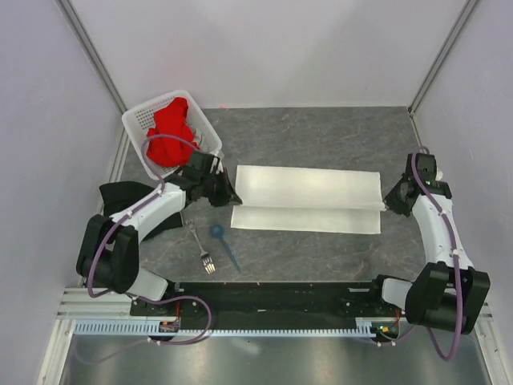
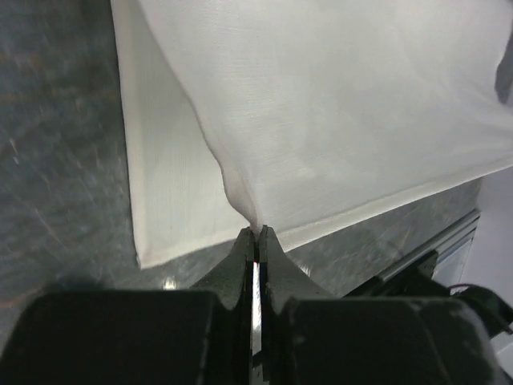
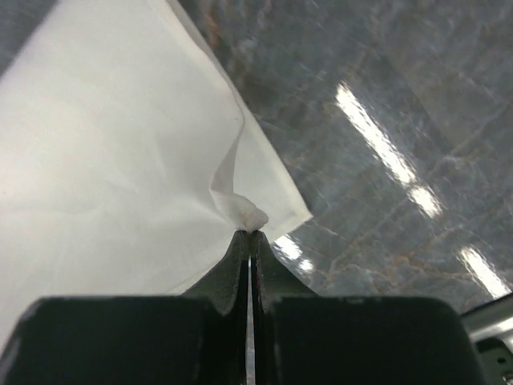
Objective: Fold the napkin into a case and place the utensils inside
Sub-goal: Fold and flatten the napkin at the center of the board.
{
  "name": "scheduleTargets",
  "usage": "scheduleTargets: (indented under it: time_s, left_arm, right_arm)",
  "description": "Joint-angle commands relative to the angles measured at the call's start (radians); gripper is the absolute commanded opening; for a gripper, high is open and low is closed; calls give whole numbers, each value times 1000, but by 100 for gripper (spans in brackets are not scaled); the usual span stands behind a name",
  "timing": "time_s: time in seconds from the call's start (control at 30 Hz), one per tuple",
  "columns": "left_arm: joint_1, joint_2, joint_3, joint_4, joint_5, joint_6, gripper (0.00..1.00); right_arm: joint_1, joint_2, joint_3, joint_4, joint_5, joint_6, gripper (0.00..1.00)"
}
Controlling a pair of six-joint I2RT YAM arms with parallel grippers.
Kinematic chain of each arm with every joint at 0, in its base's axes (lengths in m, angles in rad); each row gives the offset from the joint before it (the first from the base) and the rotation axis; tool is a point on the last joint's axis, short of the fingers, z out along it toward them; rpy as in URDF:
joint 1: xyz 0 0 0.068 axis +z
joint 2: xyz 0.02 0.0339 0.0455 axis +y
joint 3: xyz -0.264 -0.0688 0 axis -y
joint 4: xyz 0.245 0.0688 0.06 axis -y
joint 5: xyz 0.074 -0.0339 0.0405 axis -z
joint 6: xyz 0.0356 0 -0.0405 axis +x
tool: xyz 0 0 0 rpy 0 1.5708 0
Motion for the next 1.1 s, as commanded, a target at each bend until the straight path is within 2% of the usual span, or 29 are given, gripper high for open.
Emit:
scheduleTargets:
  time_s: [0.0,0.17,0.43,0.6,0.73,0.87,1.07]
  left_arm:
    - [-50,-84,-97,-14,0,-48,2]
    - [-67,-76,-184,-15,-82,-61,2]
    - [-68,55,-154,-15,-160,-48,2]
    - [-68,43,-142,-12,-169,-39,2]
    - [-70,-67,-105,-6,-171,-64,2]
    - [-67,-110,27,8,-281,-38,2]
    - [-27,41,278,115,-344,59,2]
  right_arm:
    - [-12,-23,-82,-38,97,48,0]
    - [-14,18,-165,8,114,74,0]
    - [-14,128,-244,149,98,60,0]
    - [-12,112,-231,154,66,25,0]
    - [-14,12,-123,129,19,-17,0]
    - [-14,-39,-11,204,-59,-11,0]
    - [-11,171,254,338,-214,2,0]
